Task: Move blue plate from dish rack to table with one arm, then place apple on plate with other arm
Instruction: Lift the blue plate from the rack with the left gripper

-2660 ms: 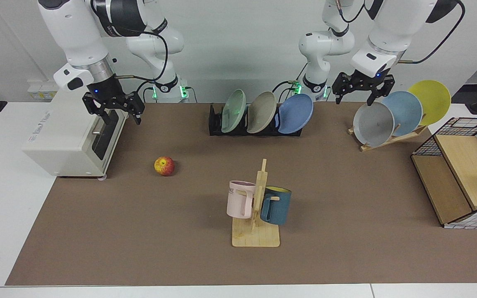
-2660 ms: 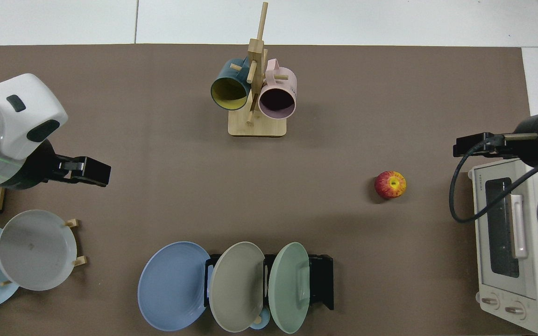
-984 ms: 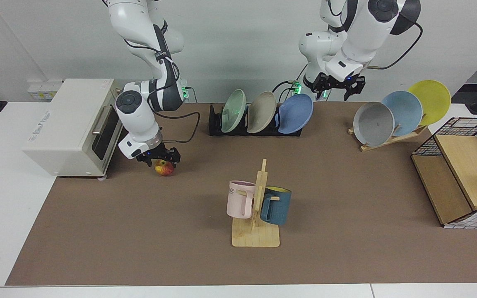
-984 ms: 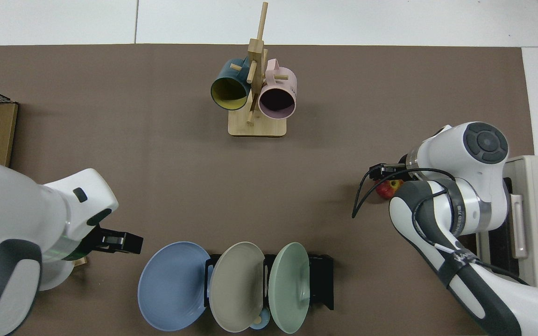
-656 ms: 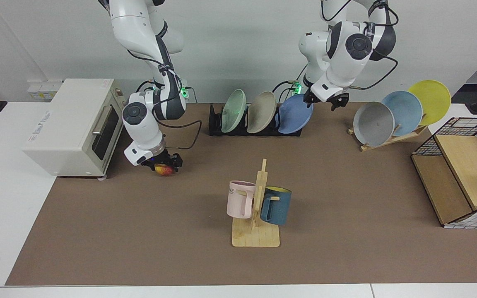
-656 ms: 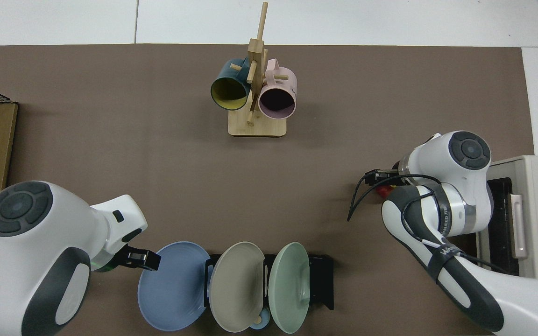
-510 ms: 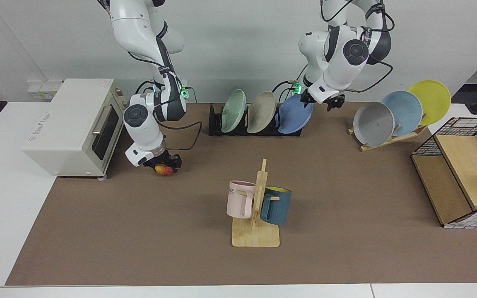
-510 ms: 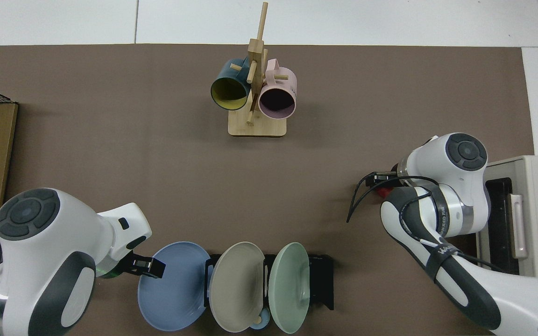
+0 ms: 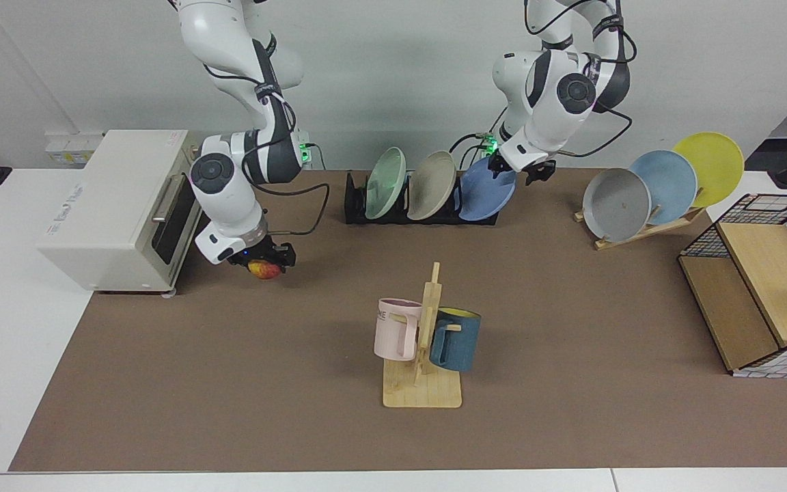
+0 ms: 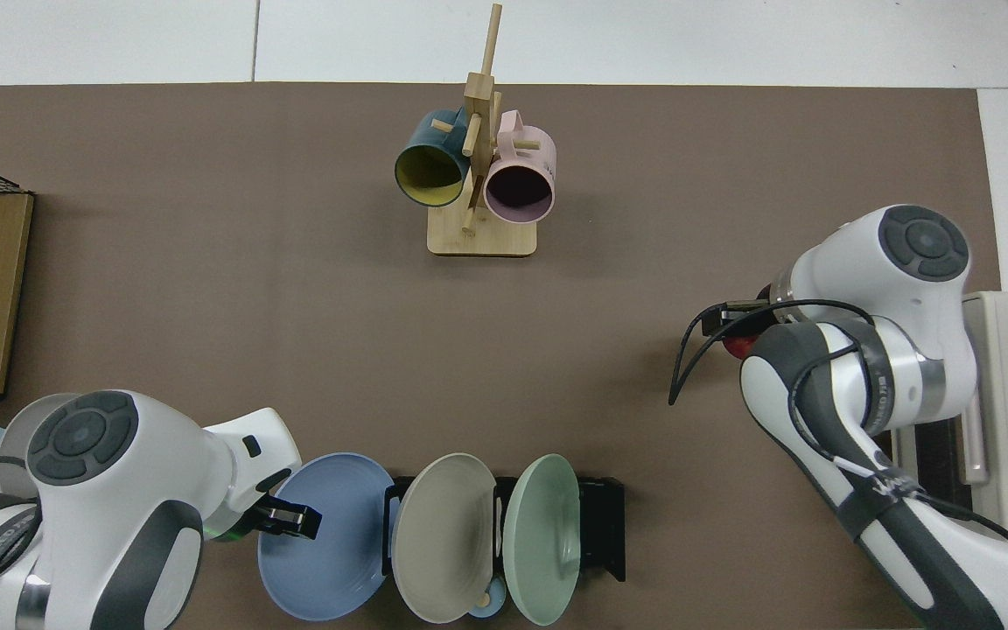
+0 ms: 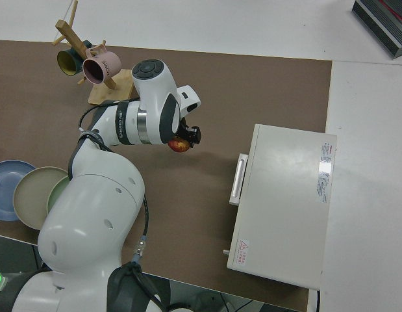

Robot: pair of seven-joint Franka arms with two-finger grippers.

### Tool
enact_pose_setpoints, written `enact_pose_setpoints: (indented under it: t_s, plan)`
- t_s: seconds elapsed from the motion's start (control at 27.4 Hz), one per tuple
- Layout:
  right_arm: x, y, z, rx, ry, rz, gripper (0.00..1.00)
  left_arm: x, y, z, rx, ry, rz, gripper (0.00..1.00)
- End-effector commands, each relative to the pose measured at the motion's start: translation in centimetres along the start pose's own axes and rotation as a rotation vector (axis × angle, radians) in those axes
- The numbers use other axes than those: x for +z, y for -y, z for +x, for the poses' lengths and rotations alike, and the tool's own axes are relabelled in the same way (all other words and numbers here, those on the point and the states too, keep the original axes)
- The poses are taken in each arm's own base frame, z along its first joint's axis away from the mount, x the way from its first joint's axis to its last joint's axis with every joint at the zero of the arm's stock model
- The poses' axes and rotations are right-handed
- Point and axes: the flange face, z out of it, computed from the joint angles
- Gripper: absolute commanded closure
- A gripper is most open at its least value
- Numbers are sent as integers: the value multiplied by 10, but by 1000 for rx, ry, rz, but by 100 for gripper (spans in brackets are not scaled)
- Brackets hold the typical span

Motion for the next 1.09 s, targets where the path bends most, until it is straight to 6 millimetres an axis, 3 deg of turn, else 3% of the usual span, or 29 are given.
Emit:
enact_pose_setpoints:
  t_s: [0.0, 0.15, 0.26, 0.4, 0.51, 0.69, 0.77, 0.91, 1.06]
  plan:
    - [-61, -2, 7, -13, -10, -23, 100, 6, -2, -5, 17, -13, -1, 100]
    - [-97, -5, 11, -34, -6, -35, 100, -5, -2, -2, 20, -32, 6, 100]
    - [-118, -10, 8, -46, 5, -21, 100, -27, -1, 0, 25, -60, 41, 100]
    - [-156, -13, -9, -45, -34, -8, 100, -51, 4, -4, 53, -53, 191, 100]
    - [-173, -14, -21, -46, -38, -5, 100, -74, 6, -7, 62, -73, 281, 100]
    - [-187, -13, -29, -53, -53, 45, 100, -123, 10, -6, 34, -127, 262, 100]
    - [-188, -14, -29, -57, -57, 45, 100, -124, 20, 3, 16, -141, 226, 100]
    - [-188, -15, -28, -66, -64, 38, 100, -136, 46, 29, -44, -279, -8, 100]
    - [-189, -16, -29, -73, -71, 26, 100, -135, 55, 53, -45, -375, -91, 100]
